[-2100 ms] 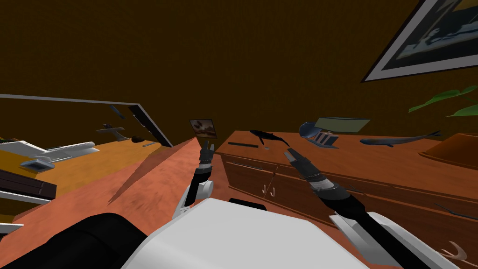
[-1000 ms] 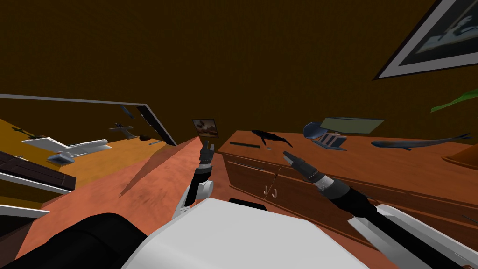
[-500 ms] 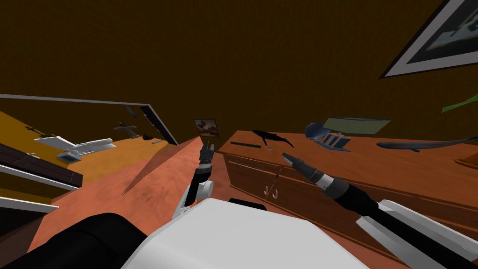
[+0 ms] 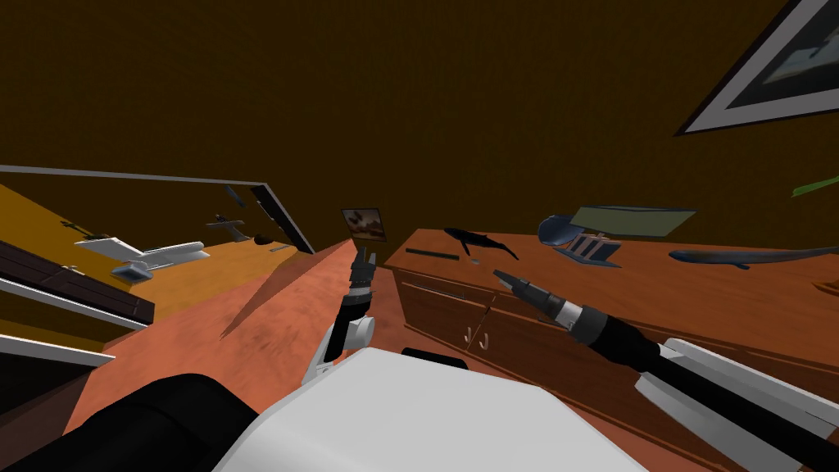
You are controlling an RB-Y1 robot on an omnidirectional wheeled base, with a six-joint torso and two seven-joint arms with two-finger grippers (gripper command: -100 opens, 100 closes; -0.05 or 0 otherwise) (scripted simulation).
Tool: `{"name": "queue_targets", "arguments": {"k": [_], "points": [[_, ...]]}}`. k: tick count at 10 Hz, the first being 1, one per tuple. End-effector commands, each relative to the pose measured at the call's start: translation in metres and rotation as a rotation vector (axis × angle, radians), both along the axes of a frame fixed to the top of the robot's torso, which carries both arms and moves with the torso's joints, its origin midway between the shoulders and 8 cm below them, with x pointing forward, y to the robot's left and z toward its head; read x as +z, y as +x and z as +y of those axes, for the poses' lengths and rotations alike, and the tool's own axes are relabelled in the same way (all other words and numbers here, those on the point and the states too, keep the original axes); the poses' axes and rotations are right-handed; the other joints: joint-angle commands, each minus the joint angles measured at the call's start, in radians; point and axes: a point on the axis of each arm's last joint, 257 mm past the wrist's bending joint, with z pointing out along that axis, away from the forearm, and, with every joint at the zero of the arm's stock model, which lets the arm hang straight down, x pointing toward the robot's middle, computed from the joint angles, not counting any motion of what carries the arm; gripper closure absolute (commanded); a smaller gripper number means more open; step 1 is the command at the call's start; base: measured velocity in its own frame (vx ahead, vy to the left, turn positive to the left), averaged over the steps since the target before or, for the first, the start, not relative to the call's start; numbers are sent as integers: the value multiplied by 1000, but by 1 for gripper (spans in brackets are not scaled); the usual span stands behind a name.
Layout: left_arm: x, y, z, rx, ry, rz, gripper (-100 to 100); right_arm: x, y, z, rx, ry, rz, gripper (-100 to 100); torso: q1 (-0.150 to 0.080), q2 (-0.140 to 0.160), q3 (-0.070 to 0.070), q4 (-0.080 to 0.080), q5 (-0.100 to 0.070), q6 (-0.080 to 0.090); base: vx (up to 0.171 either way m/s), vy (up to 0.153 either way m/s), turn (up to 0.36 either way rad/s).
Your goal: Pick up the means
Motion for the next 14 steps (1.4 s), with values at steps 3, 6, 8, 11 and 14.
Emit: {"name": "queue_targets", "arguments": {"k": [3, 6, 8, 11, 14], "points": [[0, 0, 0, 0, 0, 0, 0, -10, 3, -6, 14, -68, 52, -100, 0, 0, 0, 0, 0, 0, -2, 3, 28], [0, 0, 0, 0, 0, 0, 0, -19, 6, -14, 19, -130, 98, -100, 0, 0, 0, 0, 0, 0, -3, 4, 30], [0, 0, 0, 0, 0, 0, 0, -26, 10, -24, 10, -178, 139, -100, 0, 0, 0, 0, 0, 0, -6, 7, 44], [0, 0, 0, 0, 0, 0, 0, -33, 15, -34, 9, -243, 180, -100, 0, 0, 0, 0, 0, 0, -4, 5, 27], [0, 0, 0, 0, 0, 0, 0, -38, 20, -44, 6, -310, 217, -100, 0, 0, 0, 0, 0, 0, -4, 5, 31]]}}
